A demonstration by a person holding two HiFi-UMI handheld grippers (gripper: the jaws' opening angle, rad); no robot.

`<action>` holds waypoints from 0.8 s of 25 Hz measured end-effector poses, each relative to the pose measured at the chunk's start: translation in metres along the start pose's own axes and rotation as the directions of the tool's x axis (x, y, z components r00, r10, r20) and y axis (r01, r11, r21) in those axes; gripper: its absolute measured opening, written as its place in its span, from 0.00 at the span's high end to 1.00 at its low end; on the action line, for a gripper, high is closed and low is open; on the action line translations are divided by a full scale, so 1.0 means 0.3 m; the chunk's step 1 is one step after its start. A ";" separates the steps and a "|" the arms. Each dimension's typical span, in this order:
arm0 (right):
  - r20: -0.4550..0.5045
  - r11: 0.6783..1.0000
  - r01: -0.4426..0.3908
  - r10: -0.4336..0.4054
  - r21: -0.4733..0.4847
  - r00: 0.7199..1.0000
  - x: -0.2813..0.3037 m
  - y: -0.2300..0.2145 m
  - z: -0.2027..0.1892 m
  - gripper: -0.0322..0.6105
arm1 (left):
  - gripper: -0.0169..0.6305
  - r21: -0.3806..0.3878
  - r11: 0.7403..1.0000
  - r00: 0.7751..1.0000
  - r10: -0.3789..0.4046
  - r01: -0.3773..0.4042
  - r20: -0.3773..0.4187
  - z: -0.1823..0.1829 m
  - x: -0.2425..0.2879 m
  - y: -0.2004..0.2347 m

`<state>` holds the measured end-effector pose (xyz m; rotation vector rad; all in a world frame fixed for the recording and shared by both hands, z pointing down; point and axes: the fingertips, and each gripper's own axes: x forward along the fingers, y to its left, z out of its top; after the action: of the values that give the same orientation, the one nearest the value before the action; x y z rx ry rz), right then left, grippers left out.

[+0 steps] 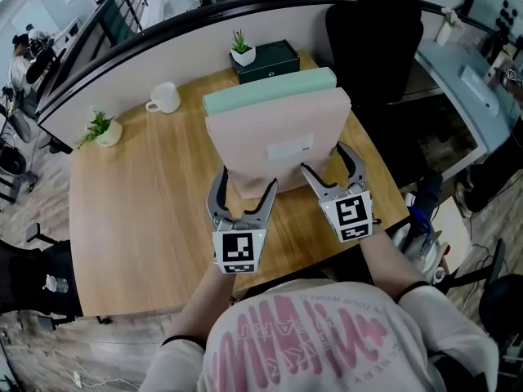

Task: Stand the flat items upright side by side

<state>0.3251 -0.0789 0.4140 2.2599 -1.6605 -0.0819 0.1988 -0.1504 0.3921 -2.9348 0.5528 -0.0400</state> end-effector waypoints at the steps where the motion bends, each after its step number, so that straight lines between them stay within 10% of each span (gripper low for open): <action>1: -0.001 1.000 0.003 -0.003 -0.002 1.000 0.001 -0.003 -0.002 0.40 | 0.33 0.001 1.000 1.000 -0.003 0.003 0.000 -0.002 0.003 -0.001; 20: -0.004 0.996 0.029 -0.030 -0.084 1.000 -0.020 0.009 -0.019 0.36 | 0.41 0.072 0.996 0.999 0.051 -0.051 -0.006 -0.022 0.028 0.023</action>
<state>0.3222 -0.0726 0.4192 2.2206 -1.5906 -0.1501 0.2038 -0.1608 0.3974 -2.8504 0.6139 -0.0646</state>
